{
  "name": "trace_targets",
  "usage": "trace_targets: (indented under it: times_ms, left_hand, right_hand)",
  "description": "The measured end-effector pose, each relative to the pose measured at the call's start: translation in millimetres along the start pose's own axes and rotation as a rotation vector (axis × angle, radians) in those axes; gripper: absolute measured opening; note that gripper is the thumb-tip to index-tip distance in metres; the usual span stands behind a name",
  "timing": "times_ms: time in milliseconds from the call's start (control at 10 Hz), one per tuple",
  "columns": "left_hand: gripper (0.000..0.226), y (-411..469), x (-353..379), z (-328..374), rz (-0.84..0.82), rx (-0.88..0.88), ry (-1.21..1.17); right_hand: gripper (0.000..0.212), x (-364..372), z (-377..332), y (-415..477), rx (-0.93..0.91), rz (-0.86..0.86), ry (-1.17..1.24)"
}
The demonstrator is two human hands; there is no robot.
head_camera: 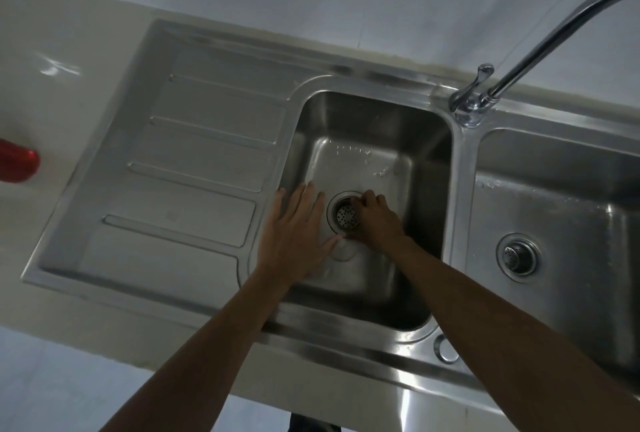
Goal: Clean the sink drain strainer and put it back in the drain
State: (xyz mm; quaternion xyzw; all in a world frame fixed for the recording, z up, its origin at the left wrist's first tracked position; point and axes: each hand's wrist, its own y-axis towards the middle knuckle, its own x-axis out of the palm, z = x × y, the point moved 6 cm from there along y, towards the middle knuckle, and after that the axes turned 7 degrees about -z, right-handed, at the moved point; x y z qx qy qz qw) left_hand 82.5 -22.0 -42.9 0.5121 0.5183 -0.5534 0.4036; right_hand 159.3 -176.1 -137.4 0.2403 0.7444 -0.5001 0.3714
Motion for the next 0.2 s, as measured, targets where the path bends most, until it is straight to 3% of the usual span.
trace_targets:
  times_ms: [200]
  left_hand:
    - [0.087,-2.5,-4.5,3.3,-0.079,-0.032,-0.011]
  right_hand:
    - [0.074,-11.5,1.9,-19.0,0.005,0.058,0.050]
